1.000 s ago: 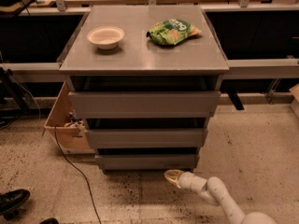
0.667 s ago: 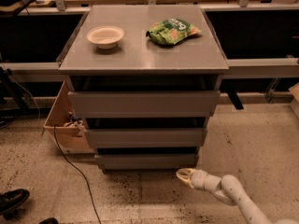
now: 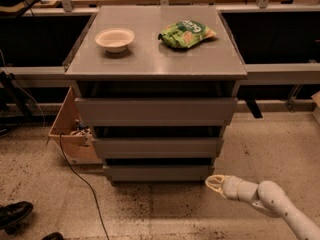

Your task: Close bottom drawer

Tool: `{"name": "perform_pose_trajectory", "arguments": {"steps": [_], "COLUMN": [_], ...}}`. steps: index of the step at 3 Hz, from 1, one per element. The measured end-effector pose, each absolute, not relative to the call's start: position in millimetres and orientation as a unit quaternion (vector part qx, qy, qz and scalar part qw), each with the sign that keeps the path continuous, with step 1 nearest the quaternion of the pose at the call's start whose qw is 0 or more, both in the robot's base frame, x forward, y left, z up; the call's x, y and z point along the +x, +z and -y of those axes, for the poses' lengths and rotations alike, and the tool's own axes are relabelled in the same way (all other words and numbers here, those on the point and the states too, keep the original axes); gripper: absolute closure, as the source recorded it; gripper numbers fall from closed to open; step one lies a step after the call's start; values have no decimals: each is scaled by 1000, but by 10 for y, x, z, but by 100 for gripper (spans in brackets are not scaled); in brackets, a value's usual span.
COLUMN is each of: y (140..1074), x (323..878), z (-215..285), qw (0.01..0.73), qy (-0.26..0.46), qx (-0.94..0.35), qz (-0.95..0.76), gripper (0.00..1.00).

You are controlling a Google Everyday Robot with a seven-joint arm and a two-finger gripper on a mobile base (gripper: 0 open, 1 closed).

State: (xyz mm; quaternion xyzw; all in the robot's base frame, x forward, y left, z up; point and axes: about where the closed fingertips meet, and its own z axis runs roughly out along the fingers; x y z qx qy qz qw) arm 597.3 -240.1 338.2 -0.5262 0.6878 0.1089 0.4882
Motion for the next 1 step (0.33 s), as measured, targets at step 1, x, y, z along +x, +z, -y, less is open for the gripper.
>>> {"name": "perform_pose_trajectory", "arguments": {"steps": [1], "y": [3444], "x": [5977], "z": [2381], "qw": [488], "qy": [108], "qx": [-530], "qz": [-685], "gripper": [82]}}
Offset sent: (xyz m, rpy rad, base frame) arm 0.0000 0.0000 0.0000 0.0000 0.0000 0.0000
